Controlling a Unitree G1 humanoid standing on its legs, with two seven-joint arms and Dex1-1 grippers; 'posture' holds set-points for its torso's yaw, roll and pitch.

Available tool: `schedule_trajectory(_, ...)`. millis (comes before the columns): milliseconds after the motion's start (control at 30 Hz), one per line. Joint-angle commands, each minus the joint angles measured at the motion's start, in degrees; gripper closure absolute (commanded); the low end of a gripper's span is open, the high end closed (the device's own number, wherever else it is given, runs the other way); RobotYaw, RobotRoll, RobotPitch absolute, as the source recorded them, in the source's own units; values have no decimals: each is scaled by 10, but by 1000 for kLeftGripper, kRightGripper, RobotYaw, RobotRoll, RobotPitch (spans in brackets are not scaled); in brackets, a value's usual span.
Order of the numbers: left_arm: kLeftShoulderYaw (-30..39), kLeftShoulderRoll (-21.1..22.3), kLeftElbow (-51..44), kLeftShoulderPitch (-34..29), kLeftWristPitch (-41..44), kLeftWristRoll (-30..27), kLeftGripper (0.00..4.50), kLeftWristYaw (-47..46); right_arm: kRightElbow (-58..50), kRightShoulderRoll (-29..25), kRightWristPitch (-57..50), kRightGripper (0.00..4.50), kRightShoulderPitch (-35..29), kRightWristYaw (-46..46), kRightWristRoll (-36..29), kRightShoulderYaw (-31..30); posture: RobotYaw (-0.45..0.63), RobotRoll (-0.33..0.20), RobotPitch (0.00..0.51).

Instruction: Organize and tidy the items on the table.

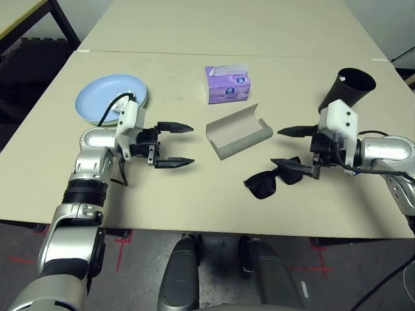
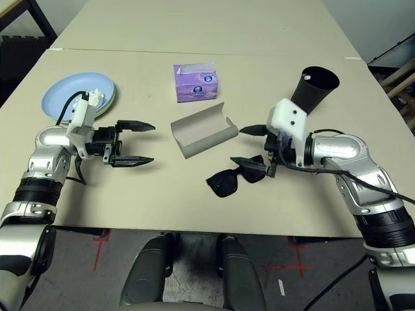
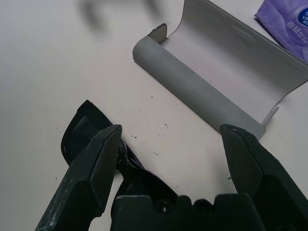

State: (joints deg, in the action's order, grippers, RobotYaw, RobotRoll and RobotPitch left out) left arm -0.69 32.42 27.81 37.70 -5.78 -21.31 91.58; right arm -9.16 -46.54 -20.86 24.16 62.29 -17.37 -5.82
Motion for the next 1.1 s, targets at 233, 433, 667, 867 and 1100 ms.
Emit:
schedule_trajectory(233, -8, -5, -37, -10, 4, -13, 47, 4, -12, -32, 92, 0, 19, 66, 70, -49, 147, 0, 233)
schedule_trajectory(433, -10, -8, -39, -10, 2, -11, 47, 0, -3, -67, 146, 0, 77, 128, 113, -77, 148, 0, 238)
schedule_trajectory(667, -12, -13, -49, -22, -2, -10, 47, -11, -36, -98, 130, 0, 104, 165, 154, -98, 163, 0, 242)
schedule_trajectory(867, -14, -18, -44, -22, -9, -5, 47, -19, -111, -107, 32, 0, 92, 157, 180, -110, 168, 0, 236)
schedule_trajectory(1100, -16, -25, -28, -17, -24, 1, 47, -21, -172, -123, -84, 0, 120, 173, 242, -157, 168, 0, 230)
